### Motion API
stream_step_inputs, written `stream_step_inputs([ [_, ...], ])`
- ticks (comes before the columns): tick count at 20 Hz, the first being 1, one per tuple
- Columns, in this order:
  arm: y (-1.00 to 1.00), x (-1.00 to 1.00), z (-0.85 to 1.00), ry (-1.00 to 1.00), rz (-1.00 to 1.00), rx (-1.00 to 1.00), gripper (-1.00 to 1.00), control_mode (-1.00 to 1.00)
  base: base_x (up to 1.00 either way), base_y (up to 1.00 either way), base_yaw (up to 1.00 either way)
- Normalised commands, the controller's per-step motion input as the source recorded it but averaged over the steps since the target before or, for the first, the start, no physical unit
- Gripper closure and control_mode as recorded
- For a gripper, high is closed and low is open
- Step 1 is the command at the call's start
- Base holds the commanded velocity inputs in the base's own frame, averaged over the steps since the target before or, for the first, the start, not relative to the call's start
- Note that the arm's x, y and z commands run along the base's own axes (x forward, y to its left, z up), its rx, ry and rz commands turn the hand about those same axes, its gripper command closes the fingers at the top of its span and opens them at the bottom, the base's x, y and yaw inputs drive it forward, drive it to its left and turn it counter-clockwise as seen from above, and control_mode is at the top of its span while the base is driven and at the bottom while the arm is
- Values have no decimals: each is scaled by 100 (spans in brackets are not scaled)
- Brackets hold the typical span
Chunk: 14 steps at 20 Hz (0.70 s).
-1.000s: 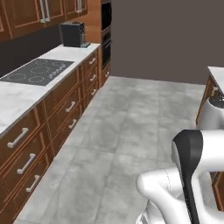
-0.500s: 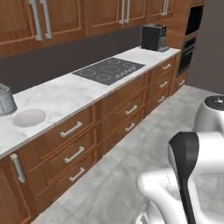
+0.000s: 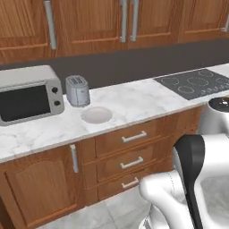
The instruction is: Pick mushroom from the fridge and place it on the plate on the counter.
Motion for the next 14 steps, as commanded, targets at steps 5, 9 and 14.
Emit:
stream_step_inputs([
  [5, 0, 0, 0, 0, 0, 0, 100, 100, 60, -1, 69],
  [9, 0, 0, 0, 0, 0, 0, 100, 100, 63, -21, 58],
  [14, 0, 0, 0, 0, 0, 0, 100, 100, 64, -76, 27],
])
